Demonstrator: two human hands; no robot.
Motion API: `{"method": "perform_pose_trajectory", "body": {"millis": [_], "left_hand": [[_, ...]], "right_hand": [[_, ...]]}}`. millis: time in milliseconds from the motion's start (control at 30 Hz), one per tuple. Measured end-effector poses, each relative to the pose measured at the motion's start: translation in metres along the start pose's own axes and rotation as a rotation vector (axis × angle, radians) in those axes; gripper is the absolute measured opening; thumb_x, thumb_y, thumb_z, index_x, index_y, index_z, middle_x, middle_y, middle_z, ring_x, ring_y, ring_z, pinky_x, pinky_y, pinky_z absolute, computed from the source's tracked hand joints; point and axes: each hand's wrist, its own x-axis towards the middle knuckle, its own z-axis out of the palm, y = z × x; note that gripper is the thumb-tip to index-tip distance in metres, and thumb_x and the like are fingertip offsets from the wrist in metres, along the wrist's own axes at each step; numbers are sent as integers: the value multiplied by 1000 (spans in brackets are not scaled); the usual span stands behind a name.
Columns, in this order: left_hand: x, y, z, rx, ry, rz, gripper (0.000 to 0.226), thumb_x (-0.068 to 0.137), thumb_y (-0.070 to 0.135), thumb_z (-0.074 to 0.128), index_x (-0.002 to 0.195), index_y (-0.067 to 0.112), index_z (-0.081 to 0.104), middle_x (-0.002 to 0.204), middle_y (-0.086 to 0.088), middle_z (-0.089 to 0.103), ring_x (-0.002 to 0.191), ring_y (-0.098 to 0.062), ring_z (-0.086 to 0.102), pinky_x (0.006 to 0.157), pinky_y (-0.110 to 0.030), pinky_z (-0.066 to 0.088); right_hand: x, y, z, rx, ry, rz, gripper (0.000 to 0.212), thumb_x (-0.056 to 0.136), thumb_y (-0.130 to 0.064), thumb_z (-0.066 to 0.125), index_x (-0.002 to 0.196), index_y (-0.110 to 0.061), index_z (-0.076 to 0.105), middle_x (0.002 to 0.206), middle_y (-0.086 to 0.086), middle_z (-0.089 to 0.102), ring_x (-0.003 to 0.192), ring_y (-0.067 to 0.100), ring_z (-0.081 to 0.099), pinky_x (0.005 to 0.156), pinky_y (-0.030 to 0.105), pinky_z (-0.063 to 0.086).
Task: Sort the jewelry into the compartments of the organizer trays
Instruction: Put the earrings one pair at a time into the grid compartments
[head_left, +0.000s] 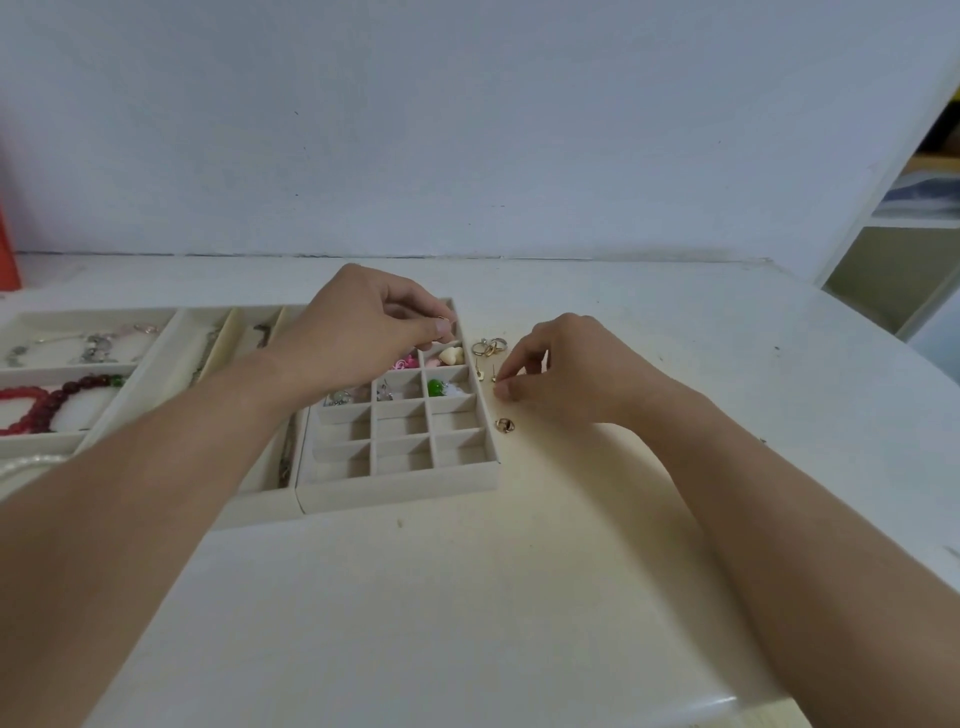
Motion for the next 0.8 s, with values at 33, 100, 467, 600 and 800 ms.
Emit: {"method": "perform_pose_trajectory", "body": {"millis": [33, 100, 467, 600, 800], "left_hand": [[0, 0, 0, 1, -2, -5, 8, 89, 18, 75, 93, 24, 78, 80, 13, 77, 75, -5, 72, 79, -34, 57], [0, -1, -2, -4, -6, -12, 11, 92, 15, 70, 96, 25, 75, 81, 10, 78, 76, -7, 73, 74, -37, 57], [2, 1, -7, -94, 24, -20, 13, 92, 8, 68, 97, 16, 77, 80, 0, 78, 76, -8, 75, 68, -17, 54], [1, 1, -11, -118, 16, -34, 16, 92, 7, 66, 98, 16, 78, 80, -2, 78, 78, -16, 76, 78, -29, 58], [-12, 5, -19, -275, 21, -136, 16, 94, 3, 62, 95, 7, 77, 78, -11, 77, 72, -19, 75, 58, -19, 53]], "right_hand": [[0, -1, 2, -3, 18, -10, 5, 81, -36, 80, 83, -32, 80, 80, 0, 70, 69, 13, 59, 68, 33, 50], [3, -2, 4, -17, 76, -39, 10, 81, -42, 80, 86, -33, 79, 84, 0, 67, 72, 11, 57, 69, 34, 48], [14, -7, 17, -488, 124, -230, 21, 95, -39, 59, 107, -40, 77, 110, -16, 68, 107, 14, 47, 89, 31, 35], [21, -11, 21, -690, 107, -262, 28, 96, -28, 50, 92, -32, 77, 84, -9, 70, 97, 18, 50, 85, 34, 37], [26, -26, 12, -862, 29, -294, 28, 88, -15, 51, 60, -19, 50, 62, -2, 54, 84, 22, 50, 74, 33, 31]]}}
